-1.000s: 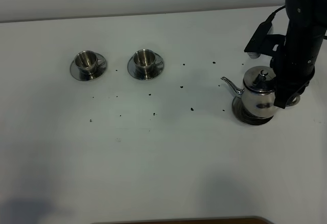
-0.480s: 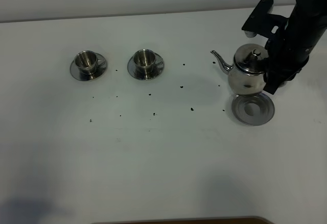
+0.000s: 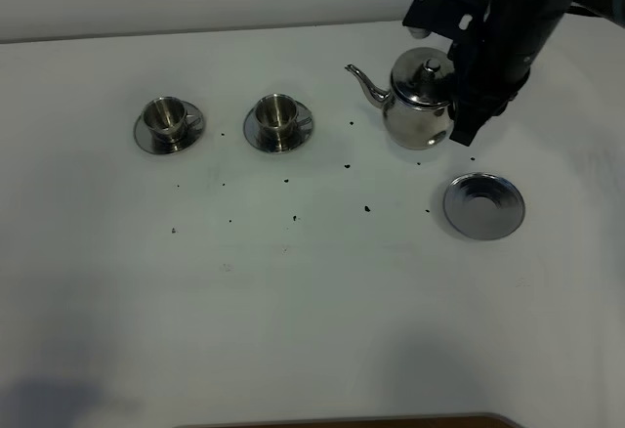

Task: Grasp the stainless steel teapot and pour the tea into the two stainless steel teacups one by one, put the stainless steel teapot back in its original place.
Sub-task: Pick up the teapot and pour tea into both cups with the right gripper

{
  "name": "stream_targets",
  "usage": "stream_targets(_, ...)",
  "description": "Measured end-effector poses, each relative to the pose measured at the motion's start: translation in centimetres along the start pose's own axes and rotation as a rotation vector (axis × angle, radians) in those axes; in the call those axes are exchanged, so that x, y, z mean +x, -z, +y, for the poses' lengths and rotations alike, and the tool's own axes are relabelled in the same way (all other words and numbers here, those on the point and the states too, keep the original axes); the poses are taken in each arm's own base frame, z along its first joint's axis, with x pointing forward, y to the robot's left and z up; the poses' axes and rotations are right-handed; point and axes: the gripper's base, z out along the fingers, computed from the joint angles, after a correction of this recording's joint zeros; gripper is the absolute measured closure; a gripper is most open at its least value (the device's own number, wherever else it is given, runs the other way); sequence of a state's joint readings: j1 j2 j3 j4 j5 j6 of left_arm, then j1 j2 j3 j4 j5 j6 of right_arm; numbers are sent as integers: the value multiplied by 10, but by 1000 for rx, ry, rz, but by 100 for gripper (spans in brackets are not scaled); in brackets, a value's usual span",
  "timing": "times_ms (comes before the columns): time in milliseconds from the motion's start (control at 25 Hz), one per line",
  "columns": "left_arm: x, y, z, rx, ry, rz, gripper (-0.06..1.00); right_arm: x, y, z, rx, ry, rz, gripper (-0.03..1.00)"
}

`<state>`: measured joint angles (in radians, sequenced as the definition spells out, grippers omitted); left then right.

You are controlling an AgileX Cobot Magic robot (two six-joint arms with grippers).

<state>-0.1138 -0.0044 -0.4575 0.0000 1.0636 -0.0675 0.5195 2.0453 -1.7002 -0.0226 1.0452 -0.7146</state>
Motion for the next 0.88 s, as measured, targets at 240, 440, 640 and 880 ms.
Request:
stream_targets(240,0,0,0,0,0,0,58,-45,-18,-6,53,103,42,78)
stream_targets(440,0,0,0,0,0,0,58,-72,-34,-1,84,169,80,78)
stream_targets(640,0,0,0,0,0,0,58,-89,-44,11,137,252,113,78)
stream_targets(880,0,0,0,0,0,0,58,-97,-57,22,177,317,160,78)
